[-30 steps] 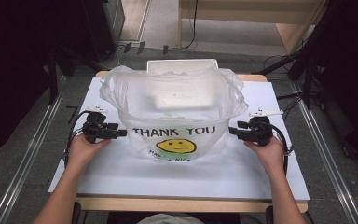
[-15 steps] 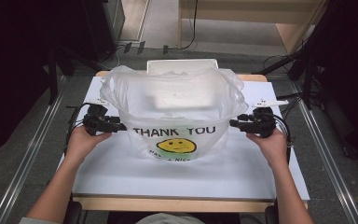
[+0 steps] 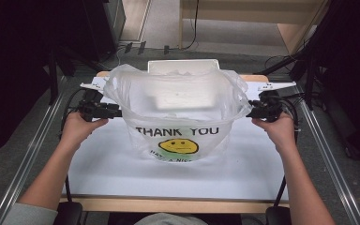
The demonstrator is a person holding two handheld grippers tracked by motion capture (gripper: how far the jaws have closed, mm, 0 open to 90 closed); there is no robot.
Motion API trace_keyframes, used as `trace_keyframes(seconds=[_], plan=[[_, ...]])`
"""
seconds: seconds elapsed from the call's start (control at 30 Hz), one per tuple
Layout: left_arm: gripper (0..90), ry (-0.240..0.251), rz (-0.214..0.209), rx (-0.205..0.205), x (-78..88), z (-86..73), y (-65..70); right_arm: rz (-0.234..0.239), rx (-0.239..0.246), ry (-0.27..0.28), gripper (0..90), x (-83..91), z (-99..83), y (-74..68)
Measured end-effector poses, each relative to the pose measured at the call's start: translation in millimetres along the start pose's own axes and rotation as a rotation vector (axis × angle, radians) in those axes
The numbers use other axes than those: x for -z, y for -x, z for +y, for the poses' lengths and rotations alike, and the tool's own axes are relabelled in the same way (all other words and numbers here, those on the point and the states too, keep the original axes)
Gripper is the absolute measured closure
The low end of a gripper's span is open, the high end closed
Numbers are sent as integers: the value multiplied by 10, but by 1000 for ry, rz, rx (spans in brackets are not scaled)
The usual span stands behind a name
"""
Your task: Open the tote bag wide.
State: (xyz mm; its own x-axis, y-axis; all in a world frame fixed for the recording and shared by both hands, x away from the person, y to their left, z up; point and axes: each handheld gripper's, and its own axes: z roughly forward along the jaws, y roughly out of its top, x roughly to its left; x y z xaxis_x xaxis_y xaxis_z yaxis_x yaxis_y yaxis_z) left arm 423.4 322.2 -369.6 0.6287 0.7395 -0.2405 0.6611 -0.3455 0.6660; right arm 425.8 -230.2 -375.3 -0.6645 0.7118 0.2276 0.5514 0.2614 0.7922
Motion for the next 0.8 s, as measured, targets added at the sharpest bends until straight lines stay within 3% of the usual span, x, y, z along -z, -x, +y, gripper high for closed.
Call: trace_keyframes(seconds=[0.07, 0.3, 0.37, 0.57, 0.6, 0.63, 0.73, 0.8], plan=[[458, 5, -2, 1, 9, 31, 0, -22, 34, 1, 500, 65, 71, 21], [492, 5, -35, -25, 101, 223, -4, -24, 51, 28, 504, 225, 249, 77], [515, -7, -25, -45, 148, 304, -4, -17, 59, 38, 505, 296, 371, 66], [582, 18, -43, -106, 370, 651, -9, 9, 112, 47, 542, 395, 664, 10], [596, 18, -43, -106, 370, 651, -9, 9, 112, 47, 542, 395, 664, 10], [607, 17, -46, -122, 439, 758, -16, 21, 135, 62, 560, 431, 783, 9], [618, 14, -51, -126, 504, 863, -22, 30, 136, 71, 595, 464, 888, 6], [670, 3, -32, -123, 630, 1023, -2, 33, 149, 81, 647, 515, 1026, -15]])
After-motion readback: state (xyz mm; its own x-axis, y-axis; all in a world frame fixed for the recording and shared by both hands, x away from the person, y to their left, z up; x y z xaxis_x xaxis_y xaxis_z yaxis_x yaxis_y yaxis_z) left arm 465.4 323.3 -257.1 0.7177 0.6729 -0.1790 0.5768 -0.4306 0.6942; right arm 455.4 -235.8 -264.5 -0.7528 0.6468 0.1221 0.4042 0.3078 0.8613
